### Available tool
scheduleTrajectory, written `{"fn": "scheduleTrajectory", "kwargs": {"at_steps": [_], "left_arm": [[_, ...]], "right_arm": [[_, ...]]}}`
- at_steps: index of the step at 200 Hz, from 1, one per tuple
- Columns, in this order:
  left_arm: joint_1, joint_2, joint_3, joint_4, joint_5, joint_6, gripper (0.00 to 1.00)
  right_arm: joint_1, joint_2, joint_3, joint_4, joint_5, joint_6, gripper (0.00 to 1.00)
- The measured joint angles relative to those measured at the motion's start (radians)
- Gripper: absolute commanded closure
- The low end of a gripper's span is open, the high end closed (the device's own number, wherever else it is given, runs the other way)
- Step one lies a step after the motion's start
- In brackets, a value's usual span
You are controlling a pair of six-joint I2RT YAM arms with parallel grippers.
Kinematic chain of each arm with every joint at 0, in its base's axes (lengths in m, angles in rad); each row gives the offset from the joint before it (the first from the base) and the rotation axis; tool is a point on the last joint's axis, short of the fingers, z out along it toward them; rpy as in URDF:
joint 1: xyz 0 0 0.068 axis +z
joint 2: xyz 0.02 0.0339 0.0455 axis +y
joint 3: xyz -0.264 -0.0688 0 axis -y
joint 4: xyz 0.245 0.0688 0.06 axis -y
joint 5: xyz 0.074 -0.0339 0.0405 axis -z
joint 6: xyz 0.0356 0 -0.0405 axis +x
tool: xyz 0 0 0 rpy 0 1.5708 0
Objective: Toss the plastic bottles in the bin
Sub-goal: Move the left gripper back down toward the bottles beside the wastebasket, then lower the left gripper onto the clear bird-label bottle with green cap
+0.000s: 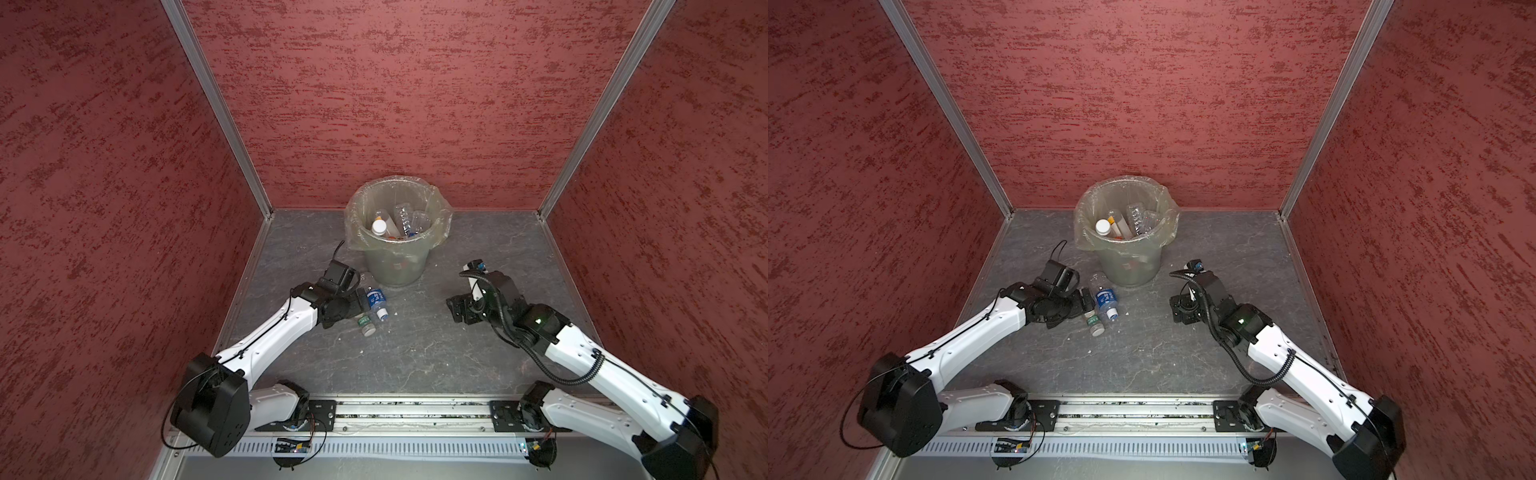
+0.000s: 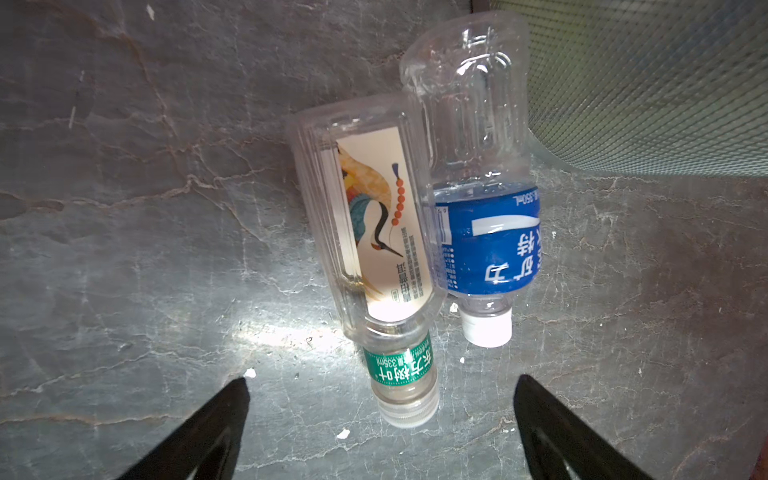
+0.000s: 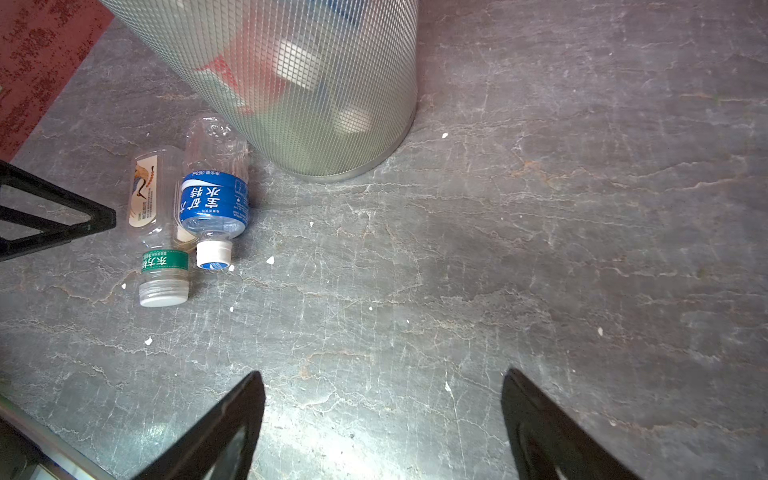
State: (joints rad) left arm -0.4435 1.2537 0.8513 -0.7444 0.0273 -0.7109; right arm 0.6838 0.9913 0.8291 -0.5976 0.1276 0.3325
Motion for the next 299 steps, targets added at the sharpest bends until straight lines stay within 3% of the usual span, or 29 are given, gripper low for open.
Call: {"fn": "scheduleTrajectory", "kwargs": {"at_steps": [40,101,131,299], "left_arm": [[0.032,0.091,0.043,-0.002,0.008,-0.003,0.12],[0.076,0.252,0.153,-0.014,0.027,0.012,0.14],[0.088,0.307,0.17,-0.015,0.043,0.018,0.25],[0.129,0.326,0.117,-0.028,0.05,0.08,0.23]], "right_arm": [[0.0,0.0,0.0,0.0,0.0,0.0,0.1],[0.0,-0.001,0.0,0.0,0.0,0.0,0.11],[0.0,-0.01,0.0,0.0,0.0,0.0,0.11],[0.0,-0.016,0.0,0.0,0.0,0.0,0.11]]}}
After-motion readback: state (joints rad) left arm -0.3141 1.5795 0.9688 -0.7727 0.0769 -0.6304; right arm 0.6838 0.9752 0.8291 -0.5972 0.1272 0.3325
